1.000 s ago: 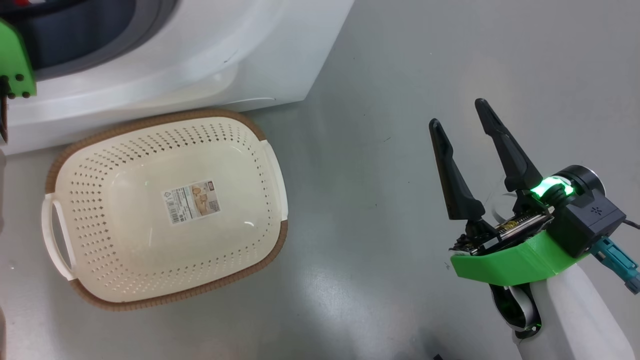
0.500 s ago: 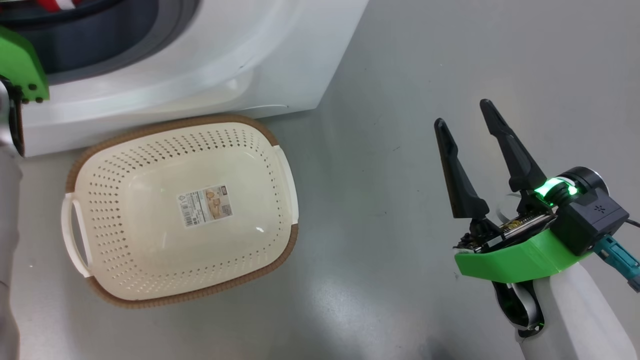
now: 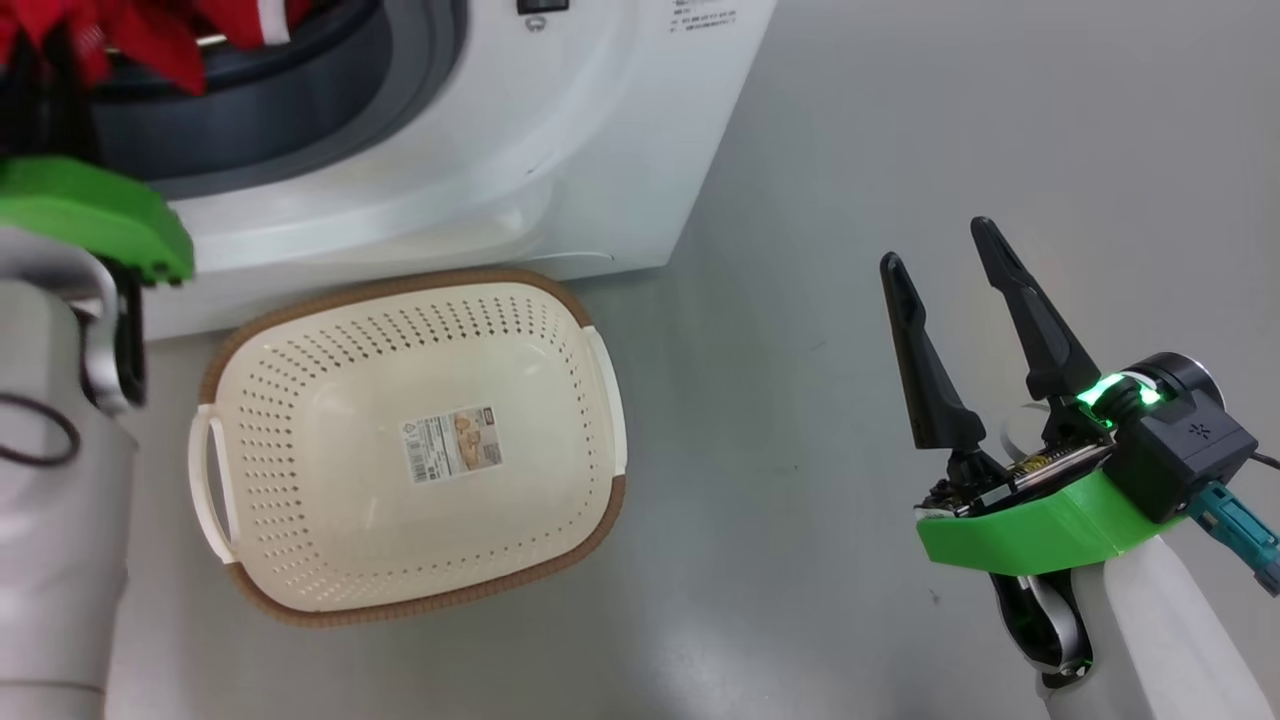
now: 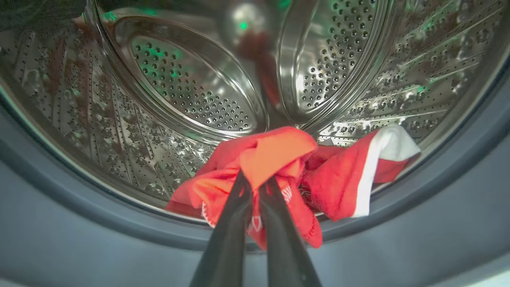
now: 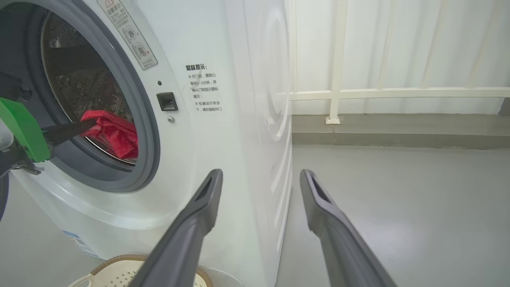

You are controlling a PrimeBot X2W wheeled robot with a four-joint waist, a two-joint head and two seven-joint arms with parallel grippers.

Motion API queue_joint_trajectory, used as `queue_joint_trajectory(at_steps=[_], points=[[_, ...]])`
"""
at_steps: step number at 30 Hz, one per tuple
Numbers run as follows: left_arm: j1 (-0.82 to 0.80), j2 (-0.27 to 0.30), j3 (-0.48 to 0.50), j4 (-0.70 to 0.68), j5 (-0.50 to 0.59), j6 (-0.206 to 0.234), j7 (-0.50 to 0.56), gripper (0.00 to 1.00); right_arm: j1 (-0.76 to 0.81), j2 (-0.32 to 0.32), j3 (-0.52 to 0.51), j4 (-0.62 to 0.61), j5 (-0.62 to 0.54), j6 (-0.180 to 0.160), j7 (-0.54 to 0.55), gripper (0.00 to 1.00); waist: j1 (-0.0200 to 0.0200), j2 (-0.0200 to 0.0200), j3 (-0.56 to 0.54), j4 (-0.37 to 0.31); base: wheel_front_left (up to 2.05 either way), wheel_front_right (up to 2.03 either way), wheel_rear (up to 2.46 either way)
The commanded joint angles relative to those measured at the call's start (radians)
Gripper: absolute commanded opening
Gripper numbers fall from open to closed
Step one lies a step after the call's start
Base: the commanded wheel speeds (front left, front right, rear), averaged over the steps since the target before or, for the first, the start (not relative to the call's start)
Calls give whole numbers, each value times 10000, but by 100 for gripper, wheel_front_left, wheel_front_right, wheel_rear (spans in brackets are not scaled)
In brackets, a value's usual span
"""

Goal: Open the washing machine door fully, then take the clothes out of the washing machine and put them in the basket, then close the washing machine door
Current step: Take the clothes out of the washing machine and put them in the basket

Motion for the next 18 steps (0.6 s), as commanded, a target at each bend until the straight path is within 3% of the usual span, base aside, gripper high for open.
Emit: queue_joint_trajectory(at_steps=[1, 18], points=[[193, 419, 283, -357, 34, 52, -117, 0, 294, 43, 137, -202, -109, 63, -65, 100, 0, 0, -255, 130, 0, 0, 0], [3180, -284, 736, -2818, -210, -185, -119, 0, 960, 43, 69, 1, -136, 63, -65, 100, 0, 0, -1822, 429, 0, 0, 0]])
